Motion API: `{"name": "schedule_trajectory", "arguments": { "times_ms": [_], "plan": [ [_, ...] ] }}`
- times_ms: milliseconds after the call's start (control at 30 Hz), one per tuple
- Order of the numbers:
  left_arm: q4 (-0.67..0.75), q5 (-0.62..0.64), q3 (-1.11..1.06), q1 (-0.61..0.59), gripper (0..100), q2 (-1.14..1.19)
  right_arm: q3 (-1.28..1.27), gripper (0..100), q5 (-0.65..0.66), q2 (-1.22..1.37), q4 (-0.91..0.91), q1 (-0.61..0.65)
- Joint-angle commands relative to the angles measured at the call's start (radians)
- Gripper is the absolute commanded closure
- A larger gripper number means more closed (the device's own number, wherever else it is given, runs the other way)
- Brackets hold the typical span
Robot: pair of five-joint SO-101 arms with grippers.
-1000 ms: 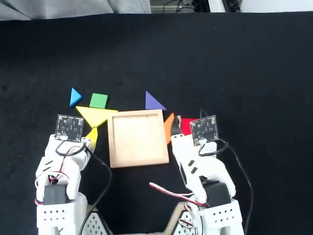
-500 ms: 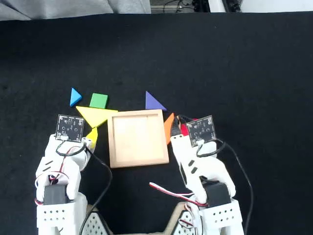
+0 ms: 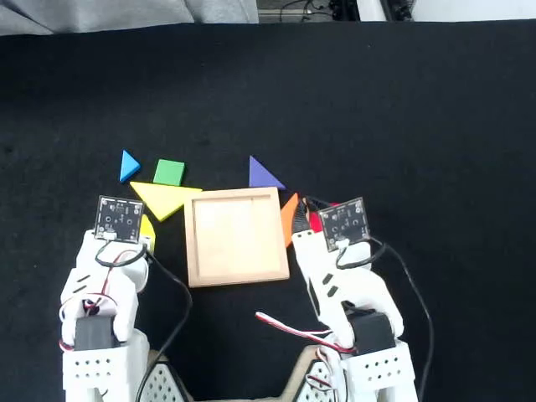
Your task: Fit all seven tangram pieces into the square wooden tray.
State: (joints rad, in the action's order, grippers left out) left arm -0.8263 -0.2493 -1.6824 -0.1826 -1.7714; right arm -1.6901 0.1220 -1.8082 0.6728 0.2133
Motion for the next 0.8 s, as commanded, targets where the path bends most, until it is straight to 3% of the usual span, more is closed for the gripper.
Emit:
{"name": "schedule_trajectory", "arguments": {
  "times_ms": [0,167,433,633,767],
  "plan": [
    [0.006,0.011,0.042,-0.096,85,-0.008,0.004,96.2,0.003,-0.045,-0.081,0.008],
    [0.041,0.169,0.056,-0.206,85,-0.002,0.004,96.2,0.003,-0.054,-0.051,-0.003],
    [0.046,0.175,0.053,-0.214,85,0.0,0.004,92.9,0.003,-0.051,-0.048,-0.026],
    [-0.066,0.078,0.056,-0.061,85,0.0,0.004,87.5,0.009,-0.047,-0.035,-0.091],
    [-0.071,0.077,0.058,-0.054,85,0.0,0.004,88.0,0.012,-0.047,-0.031,-0.092]
  ]
}}
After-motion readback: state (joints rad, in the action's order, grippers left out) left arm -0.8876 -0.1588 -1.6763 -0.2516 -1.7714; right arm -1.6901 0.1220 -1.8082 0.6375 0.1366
